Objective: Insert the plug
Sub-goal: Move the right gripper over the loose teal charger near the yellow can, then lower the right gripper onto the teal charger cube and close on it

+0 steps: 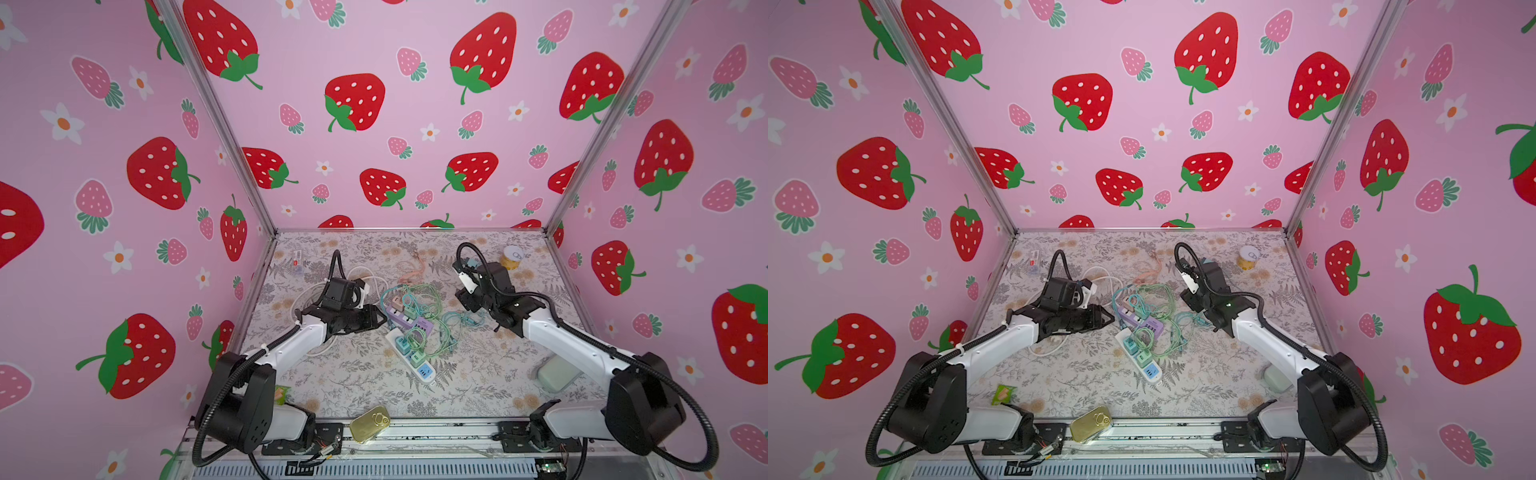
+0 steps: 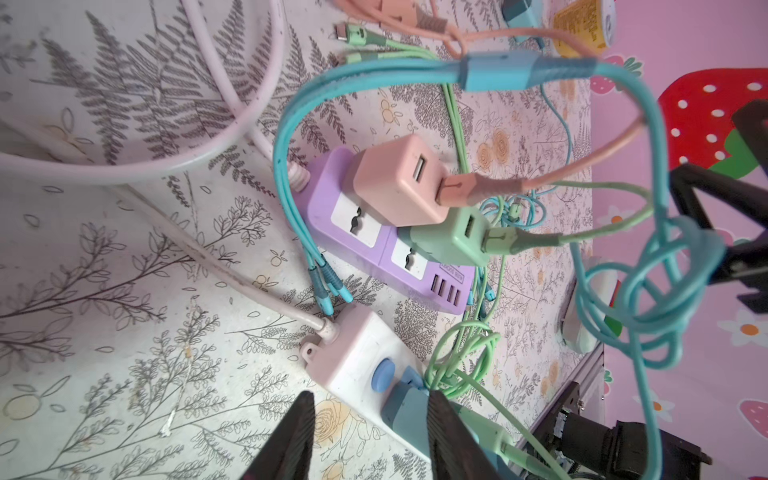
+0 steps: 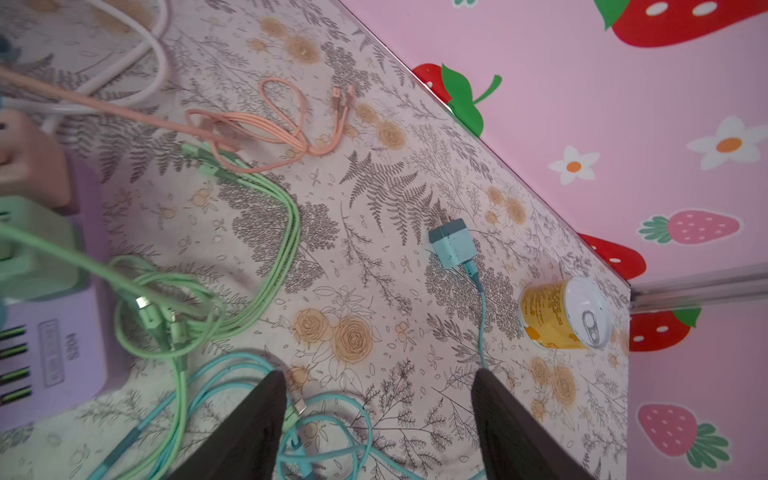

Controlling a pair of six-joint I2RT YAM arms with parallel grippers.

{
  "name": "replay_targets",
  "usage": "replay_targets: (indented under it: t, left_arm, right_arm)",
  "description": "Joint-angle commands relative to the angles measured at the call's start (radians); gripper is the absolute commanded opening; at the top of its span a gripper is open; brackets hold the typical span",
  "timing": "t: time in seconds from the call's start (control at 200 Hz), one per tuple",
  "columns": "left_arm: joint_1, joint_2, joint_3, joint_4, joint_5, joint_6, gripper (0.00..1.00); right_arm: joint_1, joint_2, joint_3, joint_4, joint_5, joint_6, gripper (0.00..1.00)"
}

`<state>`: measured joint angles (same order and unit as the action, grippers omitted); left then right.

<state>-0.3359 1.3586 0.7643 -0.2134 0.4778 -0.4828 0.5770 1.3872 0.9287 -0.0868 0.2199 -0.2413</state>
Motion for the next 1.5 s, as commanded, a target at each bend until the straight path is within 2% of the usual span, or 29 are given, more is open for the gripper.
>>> replay_targets:
  t: [0.0, 0.07, 0.26, 0.405, 0.605, 1.045, 1.196, 1.491]
  left_arm:
    - [0.005, -0.042, -0.016, -0.063, -0.054, 0.027, 0.49]
    - [0.005, -0.07, -0.024, -0.078, -0.071, 0.032, 0.51]
    - [0.006, -0.151, -0.053, -0.091, -0.099, 0.028, 0.53]
    - [0.006, -0.197, -0.054, -0.125, -0.105, 0.033, 0.53]
    - [0.006, -0.268, -0.058, -0.168, -0.129, 0.042, 0.55]
    - [0.007, -0.371, -0.046, -0.221, -0.133, 0.059, 0.56]
    - [0.005, -0.395, -0.048, -0.233, -0.149, 0.055, 0.56]
    - [0.006, -0.428, -0.046, -0.26, -0.151, 0.059, 0.56]
  right_arm:
    - [-0.038, 0.06, 0.045, 0.028, 0.013, 0.018, 0.73]
    - [-0.075, 0.096, 0.056, 0.057, -0.023, -0.015, 0.73]
    - [-0.196, 0.202, 0.129, 0.087, -0.227, -0.079, 0.73]
    - [-0.258, 0.283, 0.191, 0.098, -0.291, -0.143, 0.73]
    - [-0.34, 0.401, 0.299, 0.035, -0.444, -0.241, 0.73]
    - [-0.433, 0.657, 0.5, -0.067, -0.585, -0.359, 0.72]
    - [-0.436, 0.722, 0.566, -0.122, -0.593, -0.393, 0.72]
    - [-0.436, 0.805, 0.643, -0.124, -0.613, -0.396, 0.72]
